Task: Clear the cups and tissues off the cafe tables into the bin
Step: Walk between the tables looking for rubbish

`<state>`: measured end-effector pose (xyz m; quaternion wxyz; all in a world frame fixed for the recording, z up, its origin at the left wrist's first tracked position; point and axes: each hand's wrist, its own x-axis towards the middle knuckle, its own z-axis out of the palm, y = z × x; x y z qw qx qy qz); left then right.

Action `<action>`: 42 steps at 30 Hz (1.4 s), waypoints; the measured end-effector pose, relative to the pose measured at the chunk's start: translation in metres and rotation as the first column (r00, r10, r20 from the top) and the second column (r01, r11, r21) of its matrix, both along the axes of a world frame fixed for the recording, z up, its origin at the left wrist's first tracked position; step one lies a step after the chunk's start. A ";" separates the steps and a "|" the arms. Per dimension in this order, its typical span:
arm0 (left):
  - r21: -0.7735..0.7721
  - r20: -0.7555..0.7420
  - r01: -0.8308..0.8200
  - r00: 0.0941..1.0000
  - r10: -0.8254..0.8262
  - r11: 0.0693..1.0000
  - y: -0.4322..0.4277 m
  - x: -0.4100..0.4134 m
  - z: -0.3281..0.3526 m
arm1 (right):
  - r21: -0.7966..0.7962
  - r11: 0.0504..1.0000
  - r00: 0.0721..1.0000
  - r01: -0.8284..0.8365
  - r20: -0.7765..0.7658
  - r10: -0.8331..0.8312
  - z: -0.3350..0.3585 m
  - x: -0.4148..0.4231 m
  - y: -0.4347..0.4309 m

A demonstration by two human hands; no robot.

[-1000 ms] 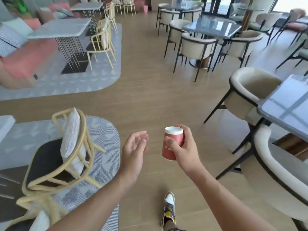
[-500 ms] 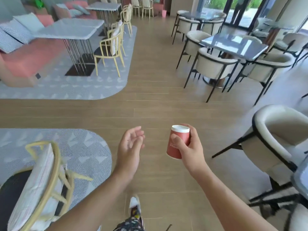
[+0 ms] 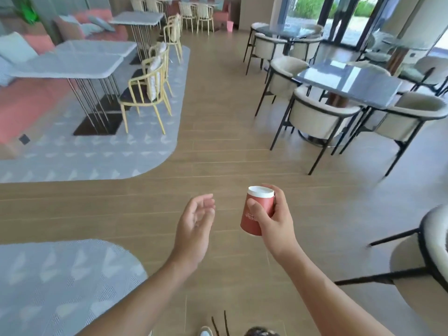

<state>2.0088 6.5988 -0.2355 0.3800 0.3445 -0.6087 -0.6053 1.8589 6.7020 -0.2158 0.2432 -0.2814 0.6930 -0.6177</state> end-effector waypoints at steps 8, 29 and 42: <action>0.015 0.021 0.029 0.999 -0.029 0.999 -0.164 -0.126 -0.014 | 0.013 0.999 0.999 0.036 -0.016 -0.036 -0.016 -0.126 -0.157; 0.044 -0.017 -0.122 0.992 0.123 0.992 -0.614 -0.506 -0.014 | 0.028 0.996 0.997 -0.080 0.013 0.079 -0.017 -0.516 -0.624; 0.032 -0.067 -0.070 0.995 0.072 0.997 -0.965 -0.684 -0.007 | 0.010 1.000 1.000 0.009 0.025 -0.009 -0.007 -0.686 -0.956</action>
